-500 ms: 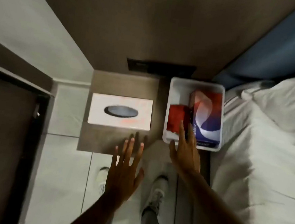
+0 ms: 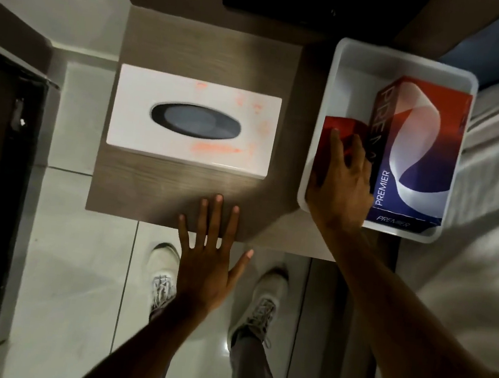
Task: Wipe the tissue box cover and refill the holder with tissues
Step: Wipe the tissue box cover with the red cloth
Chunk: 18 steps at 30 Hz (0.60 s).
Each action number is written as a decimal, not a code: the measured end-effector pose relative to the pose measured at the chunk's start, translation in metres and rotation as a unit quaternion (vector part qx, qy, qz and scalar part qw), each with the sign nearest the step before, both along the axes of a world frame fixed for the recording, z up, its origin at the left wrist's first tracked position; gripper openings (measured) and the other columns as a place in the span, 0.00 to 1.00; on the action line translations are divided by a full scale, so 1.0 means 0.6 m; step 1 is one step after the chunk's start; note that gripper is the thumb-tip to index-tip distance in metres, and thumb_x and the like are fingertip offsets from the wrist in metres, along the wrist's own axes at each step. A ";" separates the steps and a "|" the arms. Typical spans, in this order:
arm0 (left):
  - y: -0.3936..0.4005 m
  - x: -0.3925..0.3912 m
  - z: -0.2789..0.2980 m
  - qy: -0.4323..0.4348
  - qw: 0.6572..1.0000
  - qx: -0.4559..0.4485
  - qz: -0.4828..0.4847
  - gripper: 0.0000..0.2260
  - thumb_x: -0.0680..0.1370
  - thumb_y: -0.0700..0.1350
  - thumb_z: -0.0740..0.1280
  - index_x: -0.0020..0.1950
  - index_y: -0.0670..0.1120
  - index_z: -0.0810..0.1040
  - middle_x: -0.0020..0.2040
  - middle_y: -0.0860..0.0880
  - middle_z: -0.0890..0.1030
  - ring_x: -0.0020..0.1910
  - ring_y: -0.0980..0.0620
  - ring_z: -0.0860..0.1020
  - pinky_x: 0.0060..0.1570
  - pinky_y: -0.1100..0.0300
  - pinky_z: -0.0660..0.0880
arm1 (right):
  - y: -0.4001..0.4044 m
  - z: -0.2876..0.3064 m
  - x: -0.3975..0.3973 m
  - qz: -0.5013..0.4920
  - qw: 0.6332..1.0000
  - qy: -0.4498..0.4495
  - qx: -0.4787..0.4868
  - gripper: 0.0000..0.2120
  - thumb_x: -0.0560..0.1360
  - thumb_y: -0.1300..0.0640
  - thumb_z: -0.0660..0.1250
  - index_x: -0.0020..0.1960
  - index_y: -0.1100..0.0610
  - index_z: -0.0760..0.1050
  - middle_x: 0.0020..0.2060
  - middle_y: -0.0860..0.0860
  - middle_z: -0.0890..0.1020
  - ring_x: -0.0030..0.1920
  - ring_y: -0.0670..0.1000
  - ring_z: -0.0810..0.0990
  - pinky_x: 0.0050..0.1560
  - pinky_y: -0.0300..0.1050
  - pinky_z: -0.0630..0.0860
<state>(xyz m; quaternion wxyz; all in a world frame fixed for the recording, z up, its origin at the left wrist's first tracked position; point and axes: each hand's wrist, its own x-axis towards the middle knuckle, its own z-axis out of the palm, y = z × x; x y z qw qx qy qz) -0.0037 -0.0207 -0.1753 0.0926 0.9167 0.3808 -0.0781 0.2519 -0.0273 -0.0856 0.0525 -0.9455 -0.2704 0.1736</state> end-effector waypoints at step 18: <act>0.322 0.003 0.215 -0.080 0.995 0.029 0.056 0.26 0.85 0.54 0.53 0.82 0.46 0.57 0.83 0.42 0.57 0.83 0.42 0.54 0.80 0.40 0.56 | 0.113 0.116 -0.163 0.044 0.994 0.064 0.072 0.30 0.83 0.49 0.60 0.82 0.46 0.54 0.82 0.53 0.55 0.79 0.60 0.60 0.72 0.61 0.70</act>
